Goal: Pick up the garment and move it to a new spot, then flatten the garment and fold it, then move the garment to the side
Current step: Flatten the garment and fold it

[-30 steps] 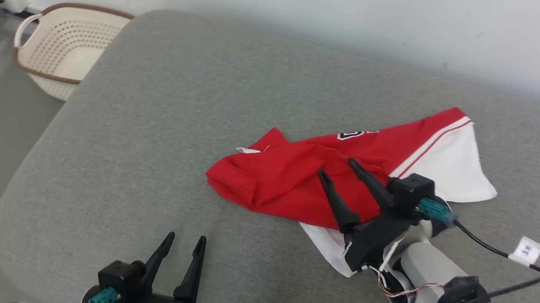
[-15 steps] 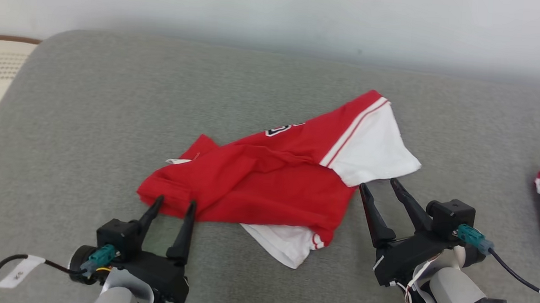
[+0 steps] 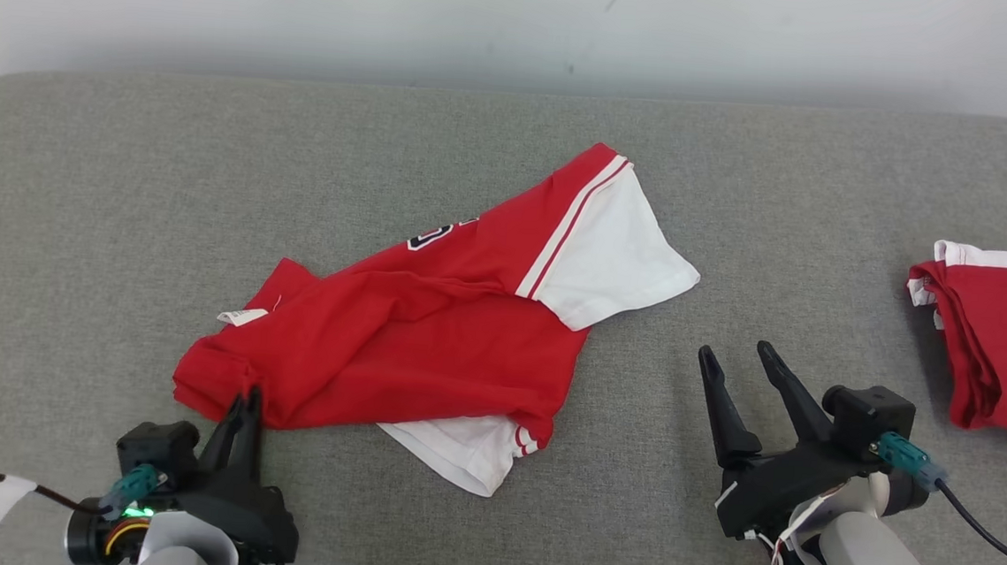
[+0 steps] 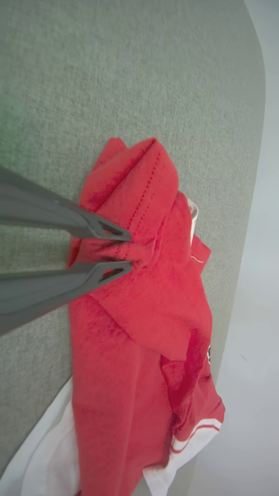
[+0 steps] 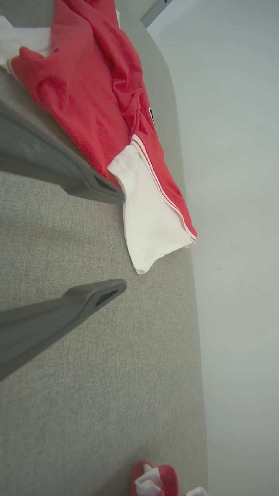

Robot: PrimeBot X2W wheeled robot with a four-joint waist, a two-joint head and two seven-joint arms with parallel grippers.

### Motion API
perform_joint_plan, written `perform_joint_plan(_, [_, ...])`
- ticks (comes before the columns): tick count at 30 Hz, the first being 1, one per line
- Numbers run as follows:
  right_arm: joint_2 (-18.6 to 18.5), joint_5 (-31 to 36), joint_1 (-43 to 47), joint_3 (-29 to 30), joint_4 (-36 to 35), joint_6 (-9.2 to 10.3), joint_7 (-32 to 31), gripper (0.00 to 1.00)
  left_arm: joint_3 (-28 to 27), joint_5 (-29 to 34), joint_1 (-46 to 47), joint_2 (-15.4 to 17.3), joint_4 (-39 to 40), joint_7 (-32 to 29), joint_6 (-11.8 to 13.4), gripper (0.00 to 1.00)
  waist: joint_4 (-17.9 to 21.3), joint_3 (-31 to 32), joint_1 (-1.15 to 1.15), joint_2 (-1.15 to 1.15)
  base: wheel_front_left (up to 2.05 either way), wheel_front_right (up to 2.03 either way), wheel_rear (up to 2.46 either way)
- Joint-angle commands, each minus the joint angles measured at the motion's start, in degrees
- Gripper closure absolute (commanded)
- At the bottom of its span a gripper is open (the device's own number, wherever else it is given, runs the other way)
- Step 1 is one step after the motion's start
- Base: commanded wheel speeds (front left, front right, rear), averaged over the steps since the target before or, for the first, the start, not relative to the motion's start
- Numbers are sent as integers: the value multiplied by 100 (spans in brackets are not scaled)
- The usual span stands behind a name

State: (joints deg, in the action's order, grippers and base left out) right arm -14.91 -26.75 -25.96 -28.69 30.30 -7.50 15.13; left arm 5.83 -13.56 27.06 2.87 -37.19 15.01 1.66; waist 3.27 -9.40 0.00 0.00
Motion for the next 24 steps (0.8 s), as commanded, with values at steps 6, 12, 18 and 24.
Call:
perform_joint_plan(6, [33,63,158,220,-37,2,0,0,-435,33,-218,8,189,24,83,100,-147,112,0,0,0,0,0])
perform_joint_plan(12, [67,78,312,496,-60,2,0,0,-647,-273,-752,4,905,24,187,100,-463,219,0,0,0,0,0])
perform_joint_plan(18, [138,132,388,570,-49,2,0,0,-307,-718,-1176,7,574,24,271,0,-653,224,0,0,0,0,0])
perform_joint_plan(24, [139,121,294,553,-66,2,0,0,-411,-631,-1028,5,895,24,371,0,-683,178,0,0,0,0,0])
